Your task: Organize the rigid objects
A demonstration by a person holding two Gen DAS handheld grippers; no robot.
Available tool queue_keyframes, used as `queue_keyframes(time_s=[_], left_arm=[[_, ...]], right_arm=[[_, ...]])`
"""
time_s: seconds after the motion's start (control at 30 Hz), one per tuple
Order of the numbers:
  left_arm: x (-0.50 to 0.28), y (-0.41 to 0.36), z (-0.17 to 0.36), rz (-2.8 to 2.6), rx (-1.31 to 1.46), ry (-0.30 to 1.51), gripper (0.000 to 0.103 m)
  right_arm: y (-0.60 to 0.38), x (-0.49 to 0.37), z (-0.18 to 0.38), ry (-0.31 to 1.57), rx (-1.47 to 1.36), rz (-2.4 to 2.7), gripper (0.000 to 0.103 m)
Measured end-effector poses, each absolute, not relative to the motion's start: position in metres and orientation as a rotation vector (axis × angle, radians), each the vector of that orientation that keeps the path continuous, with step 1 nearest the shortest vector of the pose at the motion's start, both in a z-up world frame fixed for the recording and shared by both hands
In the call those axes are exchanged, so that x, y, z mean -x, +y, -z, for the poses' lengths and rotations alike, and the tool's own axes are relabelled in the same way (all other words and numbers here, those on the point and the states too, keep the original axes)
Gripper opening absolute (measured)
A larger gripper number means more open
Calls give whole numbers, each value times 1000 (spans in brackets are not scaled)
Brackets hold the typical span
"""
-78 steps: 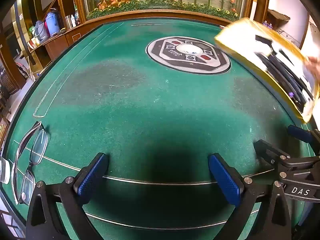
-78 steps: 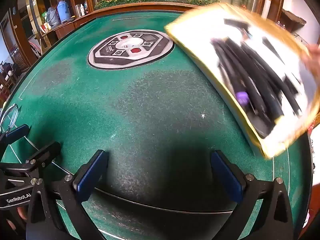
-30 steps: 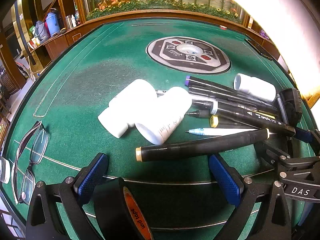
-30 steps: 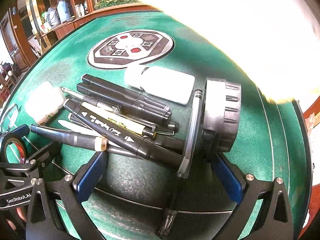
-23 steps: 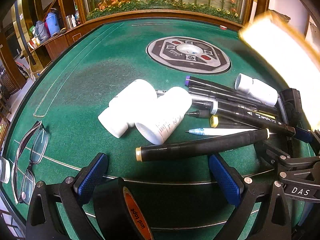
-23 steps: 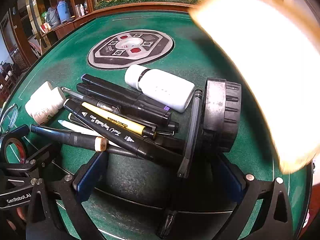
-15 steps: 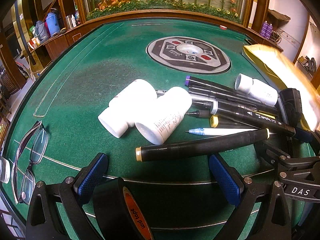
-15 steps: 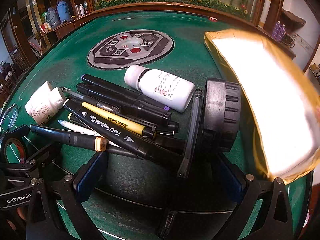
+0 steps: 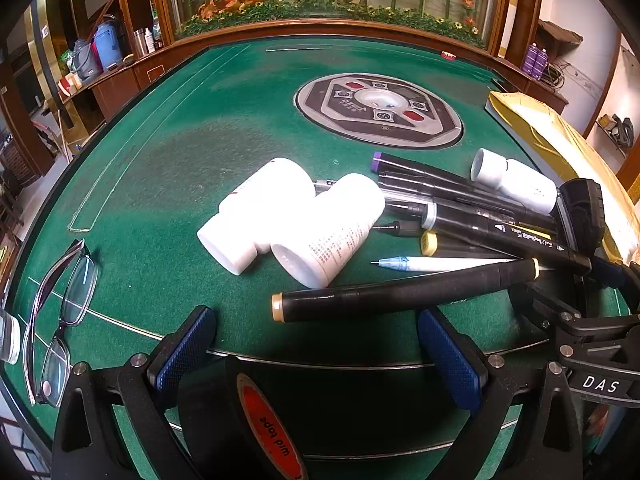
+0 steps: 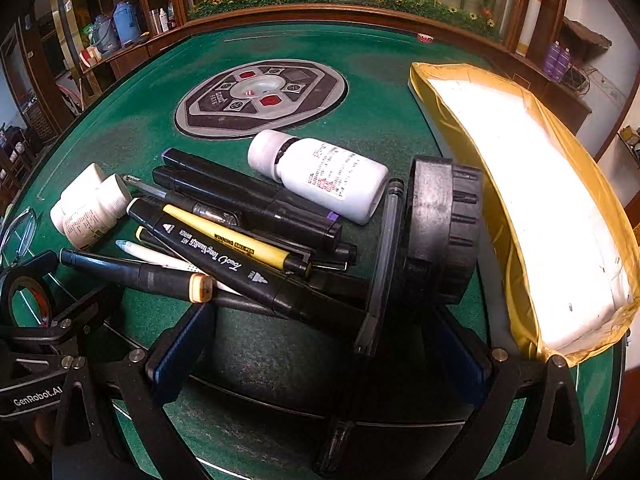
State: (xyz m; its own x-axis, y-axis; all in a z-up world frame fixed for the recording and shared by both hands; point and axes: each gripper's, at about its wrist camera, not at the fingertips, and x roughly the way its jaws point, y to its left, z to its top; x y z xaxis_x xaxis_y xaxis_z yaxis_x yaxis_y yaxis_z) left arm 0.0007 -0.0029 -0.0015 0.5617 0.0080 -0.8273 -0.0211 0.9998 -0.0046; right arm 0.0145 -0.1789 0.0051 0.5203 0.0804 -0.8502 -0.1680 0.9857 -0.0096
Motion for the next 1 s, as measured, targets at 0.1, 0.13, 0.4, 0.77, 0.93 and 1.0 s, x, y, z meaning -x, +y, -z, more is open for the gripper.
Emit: queue_keyframes(time_s=[0.1,0.13,0.4,0.77,0.93,1.0], left_arm=[[0,-3,-2,-10,-16,973,102],[3,-3,-5,0,-23,963,102],[25,16,-42,33,-47,889,102],[-12,49,-66,76,-66,913,77],[-37,34,-55,149,-150,983,71],[-41,25,-49,170,-201,1003,67]], right_arm=[[-179,-15,-6,1013,95,-149,103],[-180,-15,-6,1013,94,-149,103],[-183,-10,-4,1043,184,-298,103],[-225,39,-39,914,135,-578,101],[-234,49,-45,876,117,-619,95],[-234,49,-47,869,111,-635,88]])
